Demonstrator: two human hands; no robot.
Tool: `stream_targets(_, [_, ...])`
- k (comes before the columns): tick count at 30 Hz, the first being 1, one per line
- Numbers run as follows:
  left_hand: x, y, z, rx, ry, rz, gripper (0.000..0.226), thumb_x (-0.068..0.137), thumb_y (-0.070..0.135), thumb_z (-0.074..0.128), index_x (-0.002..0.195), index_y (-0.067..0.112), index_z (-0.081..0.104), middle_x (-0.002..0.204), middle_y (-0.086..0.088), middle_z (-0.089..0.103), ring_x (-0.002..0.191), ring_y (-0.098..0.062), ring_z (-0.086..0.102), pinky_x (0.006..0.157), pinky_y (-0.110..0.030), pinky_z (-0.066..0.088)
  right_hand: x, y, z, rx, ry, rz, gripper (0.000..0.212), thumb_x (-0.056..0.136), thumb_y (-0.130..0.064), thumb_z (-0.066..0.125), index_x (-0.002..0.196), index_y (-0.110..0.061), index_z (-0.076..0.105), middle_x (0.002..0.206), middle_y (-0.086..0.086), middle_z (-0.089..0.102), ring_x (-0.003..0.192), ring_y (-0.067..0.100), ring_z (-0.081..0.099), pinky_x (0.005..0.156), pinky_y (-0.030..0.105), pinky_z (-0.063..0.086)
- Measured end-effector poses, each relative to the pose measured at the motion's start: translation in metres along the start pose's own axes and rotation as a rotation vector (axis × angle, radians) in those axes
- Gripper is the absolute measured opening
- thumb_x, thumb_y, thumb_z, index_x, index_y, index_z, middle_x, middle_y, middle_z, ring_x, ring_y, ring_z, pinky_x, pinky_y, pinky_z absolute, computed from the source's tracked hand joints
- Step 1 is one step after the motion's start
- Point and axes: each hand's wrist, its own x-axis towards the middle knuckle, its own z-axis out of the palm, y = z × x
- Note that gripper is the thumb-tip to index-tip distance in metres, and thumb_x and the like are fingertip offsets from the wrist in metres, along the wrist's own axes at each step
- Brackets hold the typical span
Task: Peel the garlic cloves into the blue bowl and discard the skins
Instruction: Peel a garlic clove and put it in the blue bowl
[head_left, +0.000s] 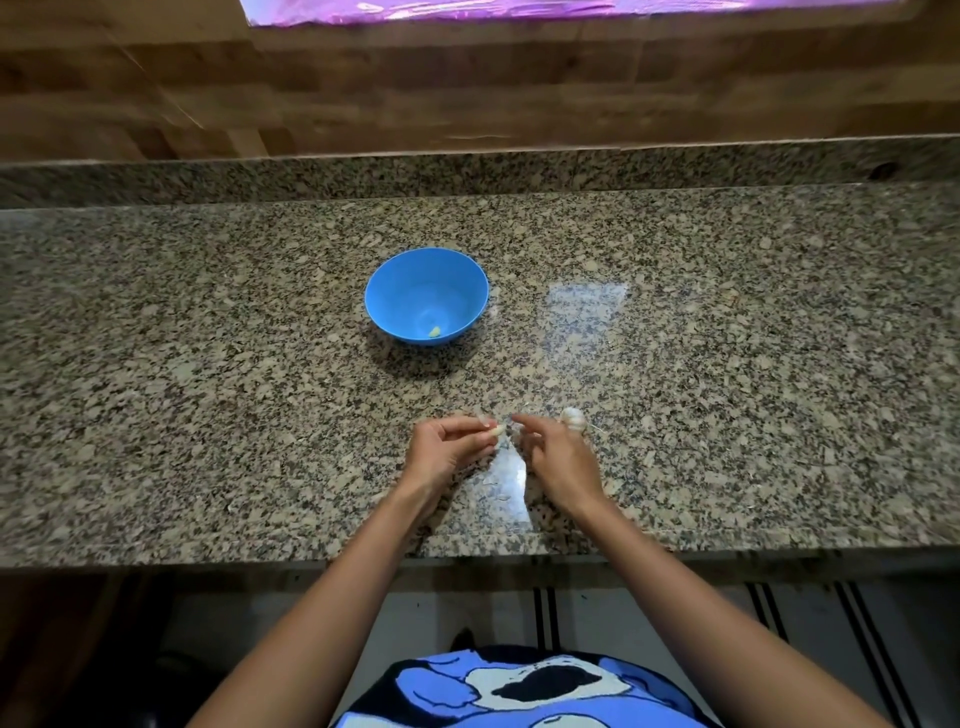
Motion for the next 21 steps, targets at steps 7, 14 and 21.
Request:
stream_targets(7, [-0.001,0.0,0.001,0.018,-0.022,-0.04,0.02,0.08,-0.001,0.067,0.1,-0.003,0.068,0.094,-0.018,0.072,0.087,-0.028,0.071,0.068,-0.024,0.058,-0.001,-0.004,-0.002,0.515,-0.053,-0.004,0.015,0.085,-0.019,0.064,0.097,-0.027,0.069,0.096,-0.003,0.071,0.088,0.011,0.066,0.079,0.03,0.055])
stream_targets(14, [0.006,-0.008,-0.004,0.532,0.13,0.156,0.007,0.083,0.019,0.07,0.084,0.012,0.072,0.083,-0.004,0.072,0.074,-0.017,0.067,0.067,-0.026,0.057,-0.002,-0.001,-0.007,0.907,-0.022,0.282,0.014,0.085,-0.007,0.062,0.097,-0.007,0.069,0.085,0.01,0.071,0.056,0.012,0.059,0.047,0.017,0.047])
stream_targets(21, [0.008,-0.013,0.0,0.871,0.138,0.296,0.027,0.087,0.038,0.063,0.089,0.013,0.071,0.105,0.003,0.067,0.091,-0.009,0.061,0.079,-0.027,0.052,-0.006,-0.002,-0.008,1.089,-0.079,0.374,0.017,0.085,0.0,0.059,0.1,-0.003,0.066,0.086,0.011,0.071,0.061,0.014,0.06,0.051,0.018,0.051])
